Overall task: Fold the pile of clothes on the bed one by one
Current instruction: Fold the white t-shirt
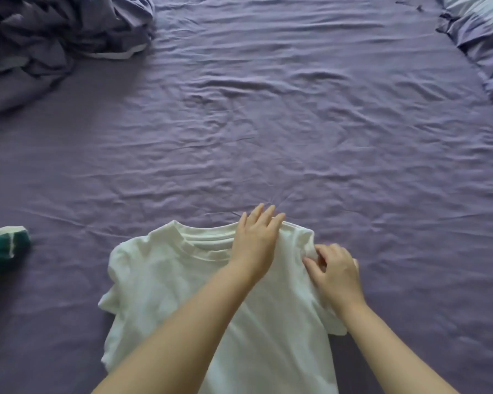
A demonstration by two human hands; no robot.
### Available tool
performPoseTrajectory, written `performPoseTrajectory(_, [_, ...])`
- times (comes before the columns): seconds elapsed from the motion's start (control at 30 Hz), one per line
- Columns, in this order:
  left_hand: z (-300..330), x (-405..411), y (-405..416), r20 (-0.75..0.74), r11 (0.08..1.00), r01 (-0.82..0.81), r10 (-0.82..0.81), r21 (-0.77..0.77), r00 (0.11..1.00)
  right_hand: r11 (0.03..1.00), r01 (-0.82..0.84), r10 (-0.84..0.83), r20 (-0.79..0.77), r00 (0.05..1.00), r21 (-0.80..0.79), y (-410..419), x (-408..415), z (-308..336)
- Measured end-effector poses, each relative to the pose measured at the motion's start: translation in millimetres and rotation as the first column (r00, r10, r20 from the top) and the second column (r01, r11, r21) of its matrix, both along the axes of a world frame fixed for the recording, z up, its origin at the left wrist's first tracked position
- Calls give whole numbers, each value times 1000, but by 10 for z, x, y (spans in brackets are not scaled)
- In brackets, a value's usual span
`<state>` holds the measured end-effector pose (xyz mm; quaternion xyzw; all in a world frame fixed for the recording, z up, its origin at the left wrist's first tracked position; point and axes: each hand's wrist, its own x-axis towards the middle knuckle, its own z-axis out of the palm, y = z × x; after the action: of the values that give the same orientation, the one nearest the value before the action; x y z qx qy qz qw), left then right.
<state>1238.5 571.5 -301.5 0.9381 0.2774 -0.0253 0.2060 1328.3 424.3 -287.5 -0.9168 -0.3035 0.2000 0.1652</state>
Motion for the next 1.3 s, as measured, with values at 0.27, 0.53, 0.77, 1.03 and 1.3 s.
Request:
performPoseTrajectory(0.27, [19, 368, 238, -71, 994, -46, 53, 96, 996, 952, 197, -136, -256, 957, 234, -21, 257, 129])
performPoseTrajectory(0.53, [91, 187, -153, -46, 987, -65, 73, 147, 996, 992, 54, -58, 28, 998, 117, -113, 375, 51])
performPoseTrajectory(0.77, [-37, -673, -427, -247, 989, 97, -66, 113, 967, 970, -226, 241, 444, 863, -88, -252, 79, 34])
performPoseTrajectory(1.03, [56, -1548, -23, -244, 985, -123, 150, 125, 958, 747, -654, 663, 203, 720, -119, 191, -1045, 36])
performPoseTrajectory(1.3, [214, -2249, 673, -152, 757, -653, 641, -36, 752, 668, -708, 728, 3, 686, -229, 910, -1823, -210])
